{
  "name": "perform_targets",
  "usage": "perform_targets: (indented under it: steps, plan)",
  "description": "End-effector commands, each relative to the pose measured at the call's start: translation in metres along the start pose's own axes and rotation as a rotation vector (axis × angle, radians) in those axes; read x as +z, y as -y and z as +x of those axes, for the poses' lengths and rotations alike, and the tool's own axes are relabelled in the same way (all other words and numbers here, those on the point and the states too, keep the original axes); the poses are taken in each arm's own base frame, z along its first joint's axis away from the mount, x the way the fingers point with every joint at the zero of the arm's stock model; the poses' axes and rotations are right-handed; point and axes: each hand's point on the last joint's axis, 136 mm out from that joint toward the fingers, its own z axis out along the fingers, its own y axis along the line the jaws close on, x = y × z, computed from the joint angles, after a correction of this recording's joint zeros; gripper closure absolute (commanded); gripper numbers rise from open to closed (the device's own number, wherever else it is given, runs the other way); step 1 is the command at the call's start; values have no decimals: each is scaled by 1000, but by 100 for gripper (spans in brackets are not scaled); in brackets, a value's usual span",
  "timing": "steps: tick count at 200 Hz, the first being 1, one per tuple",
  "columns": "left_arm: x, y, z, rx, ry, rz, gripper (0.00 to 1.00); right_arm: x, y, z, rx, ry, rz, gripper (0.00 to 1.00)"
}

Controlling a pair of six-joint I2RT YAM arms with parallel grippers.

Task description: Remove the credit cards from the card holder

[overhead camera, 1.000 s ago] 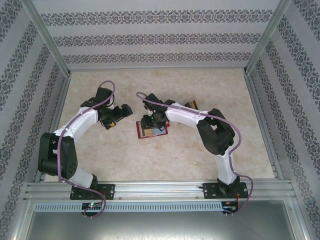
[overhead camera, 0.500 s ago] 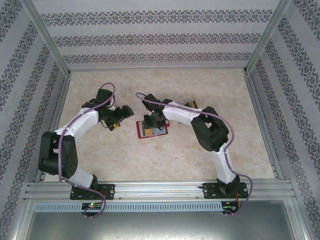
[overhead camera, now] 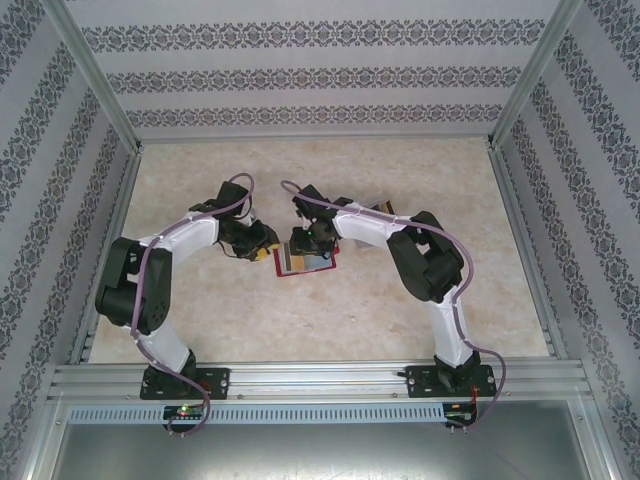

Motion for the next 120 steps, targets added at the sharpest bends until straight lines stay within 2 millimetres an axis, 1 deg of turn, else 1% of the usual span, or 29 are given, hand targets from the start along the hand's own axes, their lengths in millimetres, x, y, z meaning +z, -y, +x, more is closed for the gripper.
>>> perform_targets:
  steps: [1, 26, 41, 51, 62, 85, 99, 120]
  plan:
    - [7, 18, -2, 28, -10, 38, 69, -28, -16, -13, 6, 46, -129, 62]
    - [16, 17, 0, 28, -27, 14, 72, -41, -29, -16, 9, 44, -246, 61]
    - [20, 18, 0, 20, -35, 11, 74, -42, -35, -14, 2, 27, -287, 62]
    - [21, 20, 0, 23, -37, 13, 74, -42, -37, -13, -2, 21, -300, 64]
    - [24, 19, 0, 23, -40, 7, 75, -39, -36, -12, -1, 14, -302, 67]
    - [30, 16, 1, 15, -52, -3, 81, -31, -28, -9, 15, -4, -285, 74]
    - [32, 15, 1, 13, -54, -8, 82, -27, -24, -7, 23, -14, -279, 78]
    - [34, 13, 1, 10, -55, -12, 83, -23, -17, -5, 33, -19, -263, 79]
